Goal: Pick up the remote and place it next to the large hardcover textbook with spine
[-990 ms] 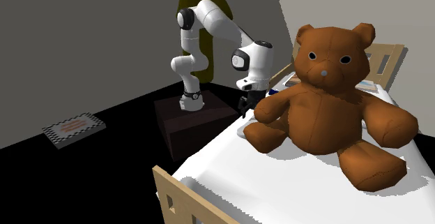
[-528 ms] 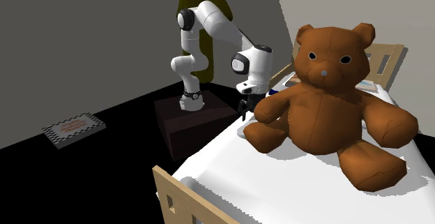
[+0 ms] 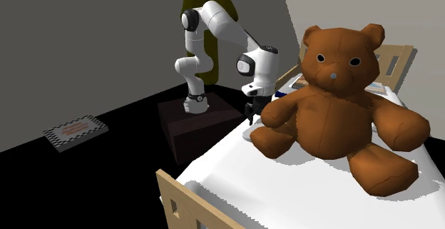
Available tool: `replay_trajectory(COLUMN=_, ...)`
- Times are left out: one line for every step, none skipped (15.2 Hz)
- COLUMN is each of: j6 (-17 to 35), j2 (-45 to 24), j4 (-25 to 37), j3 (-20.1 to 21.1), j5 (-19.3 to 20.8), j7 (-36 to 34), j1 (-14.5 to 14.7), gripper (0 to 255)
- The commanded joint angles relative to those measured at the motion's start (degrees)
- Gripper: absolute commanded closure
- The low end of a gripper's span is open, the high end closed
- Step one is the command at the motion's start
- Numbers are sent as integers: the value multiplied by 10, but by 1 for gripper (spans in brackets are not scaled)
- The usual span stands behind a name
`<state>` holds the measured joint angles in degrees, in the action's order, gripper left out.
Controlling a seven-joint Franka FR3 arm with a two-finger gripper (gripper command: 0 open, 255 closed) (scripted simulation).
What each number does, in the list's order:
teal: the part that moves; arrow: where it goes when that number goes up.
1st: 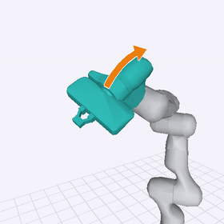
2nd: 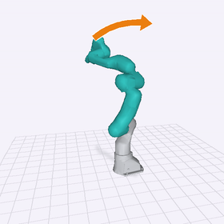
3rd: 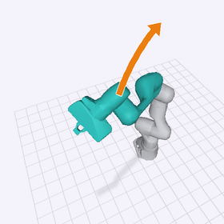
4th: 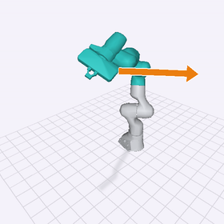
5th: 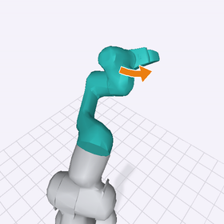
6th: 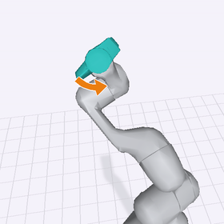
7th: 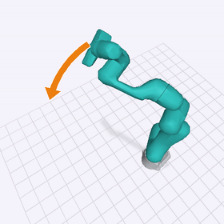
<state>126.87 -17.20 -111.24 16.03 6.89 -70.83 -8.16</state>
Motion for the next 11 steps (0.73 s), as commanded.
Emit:
replay_trajectory(j6=0, j2=0, j4=0, j3=0, j5=0, j7=0, j1=0, gripper=255)
replay_trajectory(j6=0, j2=0, j4=0, j3=0, j5=0, j7=0, j1=0, gripper=255)
replay_trajectory(j6=0, j2=0, j4=0, j3=0, j5=0, j7=0, j1=0, gripper=255)
replay_trajectory(j6=0, j2=0, j4=0, j3=0, j5=0, j7=0, j1=0, gripper=255)
replay_trajectory(j6=-6, j2=4, j4=3, j3=1, j5=-2, j7=1, j1=0, gripper=255)
replay_trajectory(j6=-13, j2=8, j4=5, j3=1, j5=-3, j7=2, j1=-1, gripper=255)
replay_trajectory(j6=-20, j2=12, j4=8, j3=2, j5=-5, j7=4, j1=-1, gripper=255)
replay_trajectory(j6=-26, j2=16, j4=11, j3=2, j5=-7, j7=5, j1=-2, gripper=255)
replay_trajectory(j6=-33, j2=20, j4=14, j3=3, j5=-8, j7=6, j1=-2, gripper=255)
replay_trajectory(j6=-40, j2=23, j4=18, j3=3, j5=-10, j7=7, j1=-2, gripper=255)
replay_trajectory(j6=-46, j2=27, j4=21, j3=4, j5=-11, j7=8, j1=-3, gripper=255)
